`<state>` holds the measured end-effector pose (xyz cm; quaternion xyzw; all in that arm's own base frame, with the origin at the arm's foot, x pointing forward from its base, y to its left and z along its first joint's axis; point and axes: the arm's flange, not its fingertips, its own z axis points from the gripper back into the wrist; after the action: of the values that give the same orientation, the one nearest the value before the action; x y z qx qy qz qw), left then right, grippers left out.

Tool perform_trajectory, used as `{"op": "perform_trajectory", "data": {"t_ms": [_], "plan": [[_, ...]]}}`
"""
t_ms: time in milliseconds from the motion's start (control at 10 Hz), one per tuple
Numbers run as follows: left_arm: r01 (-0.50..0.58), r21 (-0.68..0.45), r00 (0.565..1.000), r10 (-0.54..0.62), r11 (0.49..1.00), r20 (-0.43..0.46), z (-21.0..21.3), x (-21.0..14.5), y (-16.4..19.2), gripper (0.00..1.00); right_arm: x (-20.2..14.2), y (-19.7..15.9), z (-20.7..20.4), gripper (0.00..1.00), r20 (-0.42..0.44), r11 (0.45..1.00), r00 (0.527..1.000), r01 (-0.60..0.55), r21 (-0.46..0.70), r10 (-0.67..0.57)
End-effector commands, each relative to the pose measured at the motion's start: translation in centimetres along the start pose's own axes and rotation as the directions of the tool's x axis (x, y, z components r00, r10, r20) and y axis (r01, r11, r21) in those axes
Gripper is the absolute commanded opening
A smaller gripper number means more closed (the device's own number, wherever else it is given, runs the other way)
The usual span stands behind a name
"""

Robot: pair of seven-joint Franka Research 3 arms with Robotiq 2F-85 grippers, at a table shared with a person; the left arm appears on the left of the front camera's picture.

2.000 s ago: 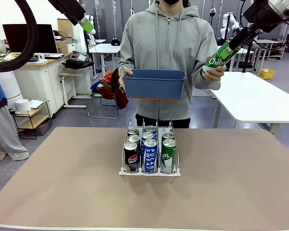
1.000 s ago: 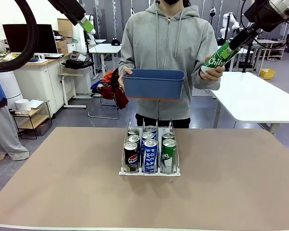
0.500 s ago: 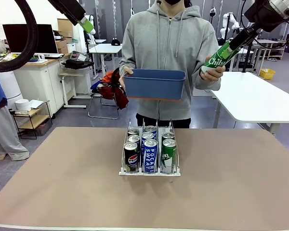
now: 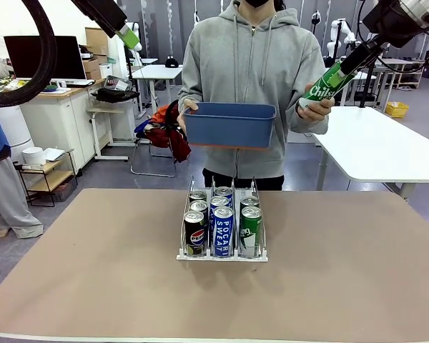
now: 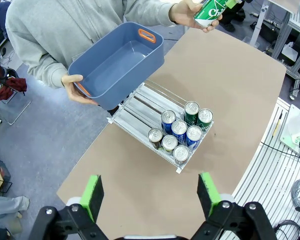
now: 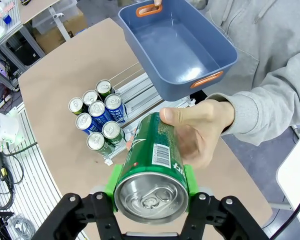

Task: Fill the beverage cans into the dispenser.
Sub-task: Place the picked Sprite in the line of the Automatic Can Dispenser with the same cans.

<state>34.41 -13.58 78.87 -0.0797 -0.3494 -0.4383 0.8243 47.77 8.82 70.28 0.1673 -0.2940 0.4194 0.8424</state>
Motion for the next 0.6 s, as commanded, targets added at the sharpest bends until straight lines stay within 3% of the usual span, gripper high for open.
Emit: {"op": "perform_trajectory", "data": {"t_ms": [0, 500], "plan": [[0.0, -0.011, 1.0, 0.0, 1.0, 0.003, 0.06, -0.22, 0.05, 1.0, 0.04, 0.06, -0.02, 0.0, 0.0, 1.0, 1.0, -0.002, 0.001, 0.002], [0.0, -0.011, 1.0, 0.0, 1.0, 0.003, 0.06, -0.22, 0.05, 1.0, 0.04, 0.06, -0.02, 0.0, 0.0, 1.0, 1.0, -0.002, 0.001, 0.002]]}}
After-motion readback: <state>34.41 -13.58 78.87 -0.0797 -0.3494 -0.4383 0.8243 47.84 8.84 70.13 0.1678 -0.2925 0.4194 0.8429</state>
